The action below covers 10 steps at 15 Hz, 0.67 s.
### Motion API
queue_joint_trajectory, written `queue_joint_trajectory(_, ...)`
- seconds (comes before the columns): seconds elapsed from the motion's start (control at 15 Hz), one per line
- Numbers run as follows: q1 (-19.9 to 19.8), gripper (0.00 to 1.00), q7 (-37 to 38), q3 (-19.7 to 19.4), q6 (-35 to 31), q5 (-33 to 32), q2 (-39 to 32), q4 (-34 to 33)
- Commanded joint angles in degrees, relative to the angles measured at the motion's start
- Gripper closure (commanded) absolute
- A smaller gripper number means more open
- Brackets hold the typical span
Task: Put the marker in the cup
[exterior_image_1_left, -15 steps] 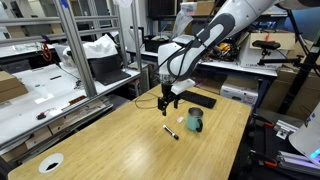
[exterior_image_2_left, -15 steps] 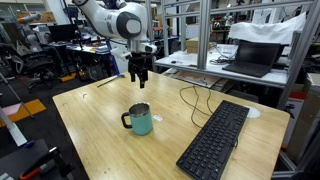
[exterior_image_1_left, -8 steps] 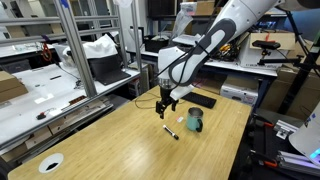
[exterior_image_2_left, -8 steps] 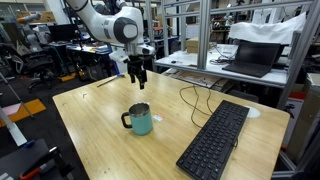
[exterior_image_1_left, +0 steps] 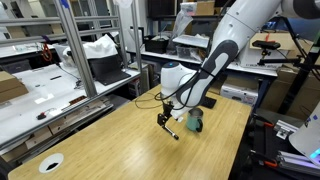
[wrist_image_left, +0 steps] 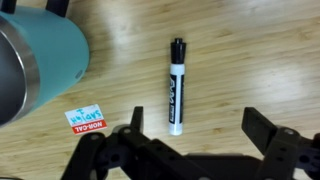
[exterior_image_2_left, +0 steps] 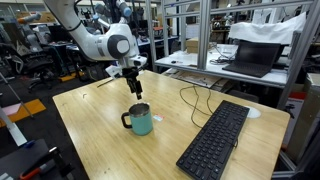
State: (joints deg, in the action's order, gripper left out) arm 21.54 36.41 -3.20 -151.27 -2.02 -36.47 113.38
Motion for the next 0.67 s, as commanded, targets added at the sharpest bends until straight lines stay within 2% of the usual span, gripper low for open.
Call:
queue_joint_trajectory(0.0,0.77,0.0,3.52,-1.15,1.31,0.53,-2.08,-1.1)
queue_joint_trajectory(0.6,-2.27,0.0,1.91,3.23,1.95,7.23,-6.38,-3.19)
